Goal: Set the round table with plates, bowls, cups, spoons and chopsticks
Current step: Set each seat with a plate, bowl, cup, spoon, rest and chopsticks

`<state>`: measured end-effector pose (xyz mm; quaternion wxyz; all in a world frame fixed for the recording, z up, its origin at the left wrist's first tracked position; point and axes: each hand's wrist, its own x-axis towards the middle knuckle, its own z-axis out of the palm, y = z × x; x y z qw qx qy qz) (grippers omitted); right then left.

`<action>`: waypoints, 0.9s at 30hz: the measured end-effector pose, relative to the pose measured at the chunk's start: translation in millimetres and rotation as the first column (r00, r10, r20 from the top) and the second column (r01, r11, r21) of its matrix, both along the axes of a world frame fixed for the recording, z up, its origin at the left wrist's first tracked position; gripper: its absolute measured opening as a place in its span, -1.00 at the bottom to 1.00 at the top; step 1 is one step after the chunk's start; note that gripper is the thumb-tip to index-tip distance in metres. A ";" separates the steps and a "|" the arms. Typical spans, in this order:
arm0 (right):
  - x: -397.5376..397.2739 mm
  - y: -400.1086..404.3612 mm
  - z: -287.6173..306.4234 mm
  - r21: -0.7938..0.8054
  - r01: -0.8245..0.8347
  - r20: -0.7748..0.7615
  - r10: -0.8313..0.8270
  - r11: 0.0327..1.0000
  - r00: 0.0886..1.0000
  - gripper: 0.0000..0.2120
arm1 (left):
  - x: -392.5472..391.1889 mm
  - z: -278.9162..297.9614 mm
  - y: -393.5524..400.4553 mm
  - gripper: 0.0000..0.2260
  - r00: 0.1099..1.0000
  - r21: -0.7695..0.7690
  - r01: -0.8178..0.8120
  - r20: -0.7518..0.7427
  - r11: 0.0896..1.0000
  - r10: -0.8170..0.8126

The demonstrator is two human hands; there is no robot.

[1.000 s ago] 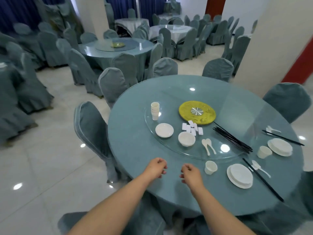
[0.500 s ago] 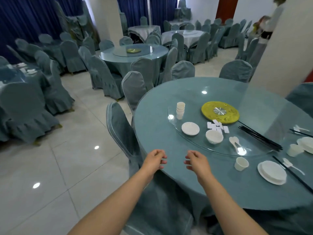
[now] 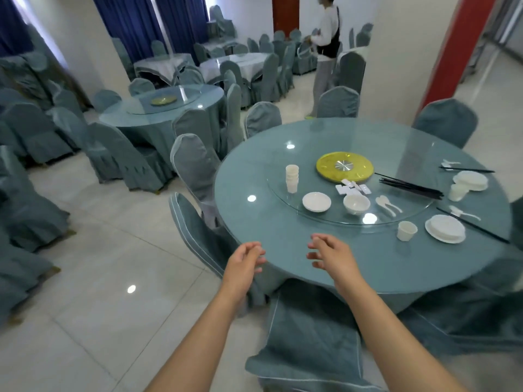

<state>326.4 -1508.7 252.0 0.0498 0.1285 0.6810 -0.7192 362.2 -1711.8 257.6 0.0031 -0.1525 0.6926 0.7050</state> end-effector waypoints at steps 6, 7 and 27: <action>-4.2 -21.8 18.5 -0.004 -0.019 -0.061 0.018 1.000 0.998 -0.86 | -11.7 9.4 -31.4 -0.85 0.998 0.007 -0.020 -0.065 1.000 0.020; -7.2 -27.1 20.8 -0.006 -0.029 -0.066 0.029 1.000 0.997 -0.86 | -13.4 10.8 -38.1 -0.85 0.997 0.010 -0.029 -0.075 1.000 0.030; -121.3 -232.3 -3.6 -0.054 0.226 -0.029 -0.228 0.973 0.973 -0.84 | -170.3 4.8 -244.1 -0.86 0.965 -0.092 0.257 -0.035 0.962 -0.261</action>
